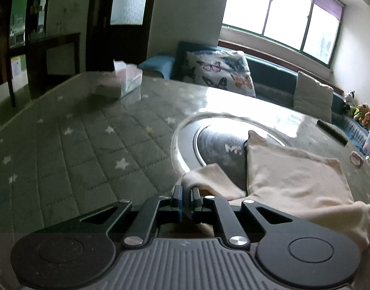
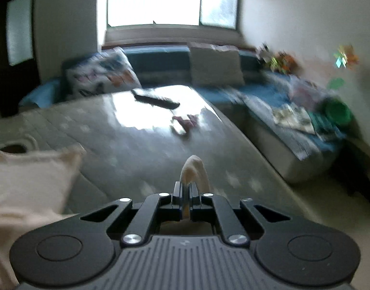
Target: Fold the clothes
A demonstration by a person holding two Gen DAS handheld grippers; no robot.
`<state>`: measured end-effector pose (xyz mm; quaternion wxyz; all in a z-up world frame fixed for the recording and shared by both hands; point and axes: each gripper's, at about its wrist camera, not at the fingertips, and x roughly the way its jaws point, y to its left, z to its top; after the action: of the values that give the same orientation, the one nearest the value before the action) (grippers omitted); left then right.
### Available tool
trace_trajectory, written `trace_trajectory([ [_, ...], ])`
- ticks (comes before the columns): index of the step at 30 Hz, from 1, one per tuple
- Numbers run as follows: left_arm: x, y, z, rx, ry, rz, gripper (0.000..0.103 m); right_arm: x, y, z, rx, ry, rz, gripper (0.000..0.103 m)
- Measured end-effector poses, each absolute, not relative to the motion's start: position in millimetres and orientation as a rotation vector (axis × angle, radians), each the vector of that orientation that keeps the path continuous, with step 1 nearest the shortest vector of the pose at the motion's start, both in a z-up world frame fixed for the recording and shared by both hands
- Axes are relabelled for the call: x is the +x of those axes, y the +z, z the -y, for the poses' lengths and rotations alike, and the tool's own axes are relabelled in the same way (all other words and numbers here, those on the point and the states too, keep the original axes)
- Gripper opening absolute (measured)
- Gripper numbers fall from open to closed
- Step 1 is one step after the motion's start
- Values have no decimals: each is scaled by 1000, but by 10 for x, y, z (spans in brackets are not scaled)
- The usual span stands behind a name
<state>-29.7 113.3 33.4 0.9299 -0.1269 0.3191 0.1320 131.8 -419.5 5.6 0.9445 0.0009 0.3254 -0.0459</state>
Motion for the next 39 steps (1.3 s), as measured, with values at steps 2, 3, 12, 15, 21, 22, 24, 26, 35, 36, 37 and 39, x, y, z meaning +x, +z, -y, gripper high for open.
trace_trajectory([
  [2, -321, 325, -1136, -254, 273, -666, 12, 1253, -36, 4316, 12, -140, -697, 5],
  [3, -337, 337, -1134, -244, 281, -664, 14, 1232, -78, 4368, 17, -162, -713, 6],
  [12, -250, 520, -1066, -179, 254, -617, 40, 1188, 36, 4216, 7, -60, -701, 9],
  [15, -44, 512, -965, -153, 207, -630, 43, 1297, 31, 4027, 14, 32, -713, 10],
  [21, 563, 439, -769, -118, 112, -675, 44, 1631, 14, 3577, 24, 220, -751, 17],
  [22, 678, 419, -744, -112, 104, -683, 44, 1698, 4, 3496, 21, 250, -757, 18],
  [24, 901, 374, -699, -98, 86, -694, 44, 1845, -20, 3363, 20, 292, -774, 18],
  [26, 1111, 331, -652, -82, 70, -704, 44, 1995, -52, 3280, 27, 322, -794, 19],
  [35, 1899, 99, -525, -9, 37, -755, 53, 2630, -261, 3006, 7, 372, -872, 22],
  [36, 1947, 68, -528, -8, 39, -764, 53, 2678, -280, 2989, 5, 369, -874, 22],
  [37, 1989, 37, -534, -8, 39, -772, 53, 2716, -289, 2981, 5, 368, -873, 22],
  [39, 2036, -7, -547, -14, 28, -781, 51, 2765, -287, 2983, 9, 375, -873, 22],
])
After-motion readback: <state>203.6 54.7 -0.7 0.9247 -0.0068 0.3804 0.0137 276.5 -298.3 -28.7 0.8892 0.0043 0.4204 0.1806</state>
